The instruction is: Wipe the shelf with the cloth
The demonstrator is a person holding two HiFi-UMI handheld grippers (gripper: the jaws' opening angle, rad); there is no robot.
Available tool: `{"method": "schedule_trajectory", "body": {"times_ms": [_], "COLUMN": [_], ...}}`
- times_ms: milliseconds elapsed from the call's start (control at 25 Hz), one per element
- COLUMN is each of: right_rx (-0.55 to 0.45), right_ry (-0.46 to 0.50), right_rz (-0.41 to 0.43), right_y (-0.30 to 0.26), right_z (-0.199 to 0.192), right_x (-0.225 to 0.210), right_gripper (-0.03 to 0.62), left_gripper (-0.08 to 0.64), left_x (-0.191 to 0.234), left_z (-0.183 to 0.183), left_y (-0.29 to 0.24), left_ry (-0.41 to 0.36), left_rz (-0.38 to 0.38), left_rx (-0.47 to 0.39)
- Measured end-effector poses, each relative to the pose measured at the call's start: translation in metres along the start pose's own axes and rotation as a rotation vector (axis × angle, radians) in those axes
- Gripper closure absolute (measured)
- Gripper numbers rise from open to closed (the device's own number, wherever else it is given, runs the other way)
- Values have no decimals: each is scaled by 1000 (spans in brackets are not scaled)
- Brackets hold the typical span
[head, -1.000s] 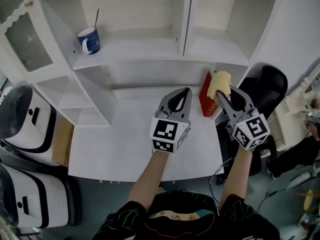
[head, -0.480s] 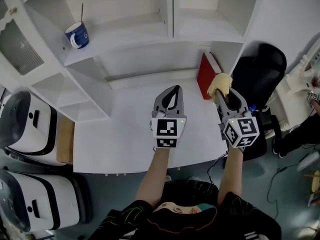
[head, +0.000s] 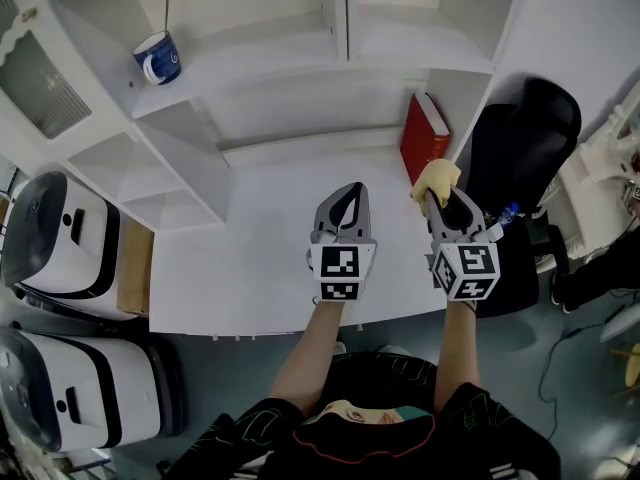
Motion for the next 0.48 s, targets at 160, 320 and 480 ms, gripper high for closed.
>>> {"method": "schedule_trajectory", "body": {"times_ms": [160,320,480], "right_rx": [5,8,9], "right_ry": [-8,-11,-10], "right_rz": [5,13,19], "right_y": [0,0,-2], "right_z": [-5,-8,-8], "right_x": [-1,0,1], "right_gripper": [472,472,472], "left_gripper": [560,560,560], "left_x": [-1,-1,3], "left_z": [-4,-7,-9], "left_y": [0,-1,-1], "left_ry": [2,8,14], "left_rz": [-1,-6,0], "left_rx": [9,17,18]}}
Point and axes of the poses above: the fingertips, and each gripper's own axes: y backward along the fingers, x to its left, z out of its top, the point moved 3 cm from there along y, backward along the fingers, and after that the axes turned 2 degrees about x, right-handed, at the moved point
